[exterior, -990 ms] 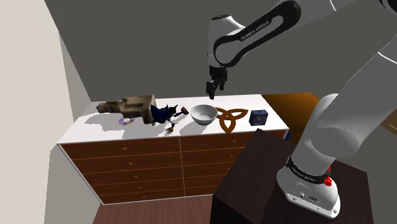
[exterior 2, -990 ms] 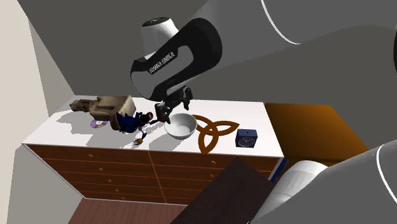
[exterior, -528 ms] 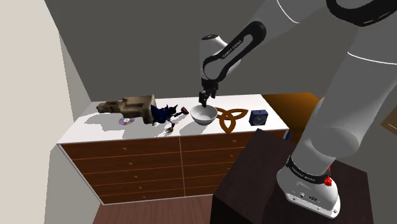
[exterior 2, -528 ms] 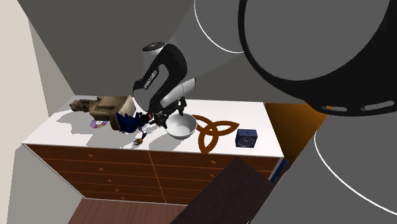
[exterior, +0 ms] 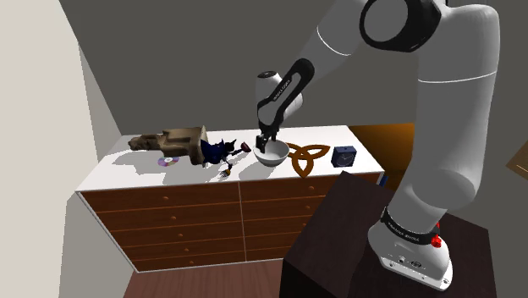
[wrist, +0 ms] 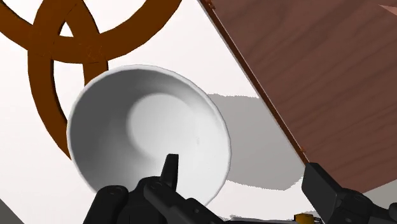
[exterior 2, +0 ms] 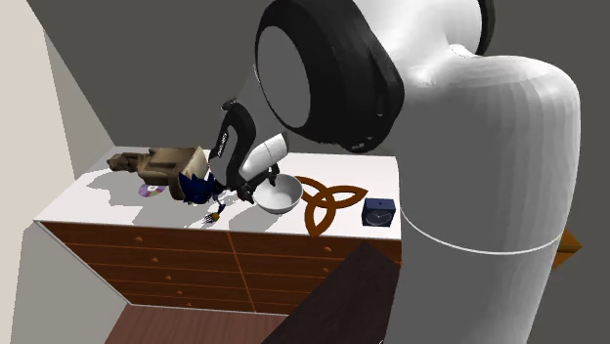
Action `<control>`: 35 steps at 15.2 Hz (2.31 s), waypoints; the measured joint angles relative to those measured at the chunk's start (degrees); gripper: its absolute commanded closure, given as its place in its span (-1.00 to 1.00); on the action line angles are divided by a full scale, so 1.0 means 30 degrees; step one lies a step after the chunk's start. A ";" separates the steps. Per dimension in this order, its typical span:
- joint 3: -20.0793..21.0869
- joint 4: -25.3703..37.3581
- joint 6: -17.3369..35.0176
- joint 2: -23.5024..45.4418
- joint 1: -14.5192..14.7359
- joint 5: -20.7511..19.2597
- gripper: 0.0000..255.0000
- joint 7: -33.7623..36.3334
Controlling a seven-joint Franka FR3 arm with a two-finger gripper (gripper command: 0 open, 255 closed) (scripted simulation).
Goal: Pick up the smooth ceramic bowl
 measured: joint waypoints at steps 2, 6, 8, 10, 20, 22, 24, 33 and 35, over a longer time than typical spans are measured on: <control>0.0125 0.0982 0.0538 0.1469 -0.0174 0.0188 -1.00 -0.0259; 0.0276 0.2054 0.1181 0.3171 -0.0311 0.0337 -1.00 -0.0380; 0.0287 0.2112 0.1560 0.3601 -0.0355 0.0348 -1.00 -0.0384; 0.0298 0.2187 0.1934 0.4055 -0.0361 0.0355 -1.00 -0.0338; 0.0334 0.2420 0.2185 0.4517 -0.0427 0.0387 1.00 -0.0373; 0.0322 0.2392 0.2197 0.4505 -0.0414 0.0380 1.00 -0.0353; 0.0309 0.2305 0.1969 0.4201 -0.0376 0.0368 1.00 -0.0343; 0.0260 0.1972 0.0364 0.2256 -0.0316 0.0330 1.00 -0.0505; 0.0250 0.1974 -0.0062 0.1826 -0.0320 0.0330 1.00 -0.0568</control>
